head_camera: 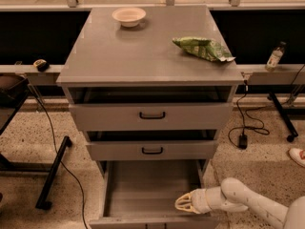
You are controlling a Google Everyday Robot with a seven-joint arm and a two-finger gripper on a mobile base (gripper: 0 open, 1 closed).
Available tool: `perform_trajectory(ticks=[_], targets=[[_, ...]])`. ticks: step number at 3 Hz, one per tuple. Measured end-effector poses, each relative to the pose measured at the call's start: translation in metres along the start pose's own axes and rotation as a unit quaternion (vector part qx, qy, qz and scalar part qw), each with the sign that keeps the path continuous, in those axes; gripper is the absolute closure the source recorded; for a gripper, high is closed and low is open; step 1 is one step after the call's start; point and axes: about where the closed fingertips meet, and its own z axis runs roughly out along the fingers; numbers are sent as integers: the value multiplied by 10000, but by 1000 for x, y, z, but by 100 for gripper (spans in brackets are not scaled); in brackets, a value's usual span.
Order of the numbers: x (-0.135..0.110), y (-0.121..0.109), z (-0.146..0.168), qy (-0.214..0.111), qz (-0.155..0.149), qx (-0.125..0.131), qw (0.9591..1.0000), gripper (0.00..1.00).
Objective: Open bottom drawer
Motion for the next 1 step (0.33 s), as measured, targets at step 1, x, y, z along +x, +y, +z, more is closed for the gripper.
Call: perform_trajectory(ticks=[1], targets=[[0, 0, 1, -4, 0, -8, 10000, 61]])
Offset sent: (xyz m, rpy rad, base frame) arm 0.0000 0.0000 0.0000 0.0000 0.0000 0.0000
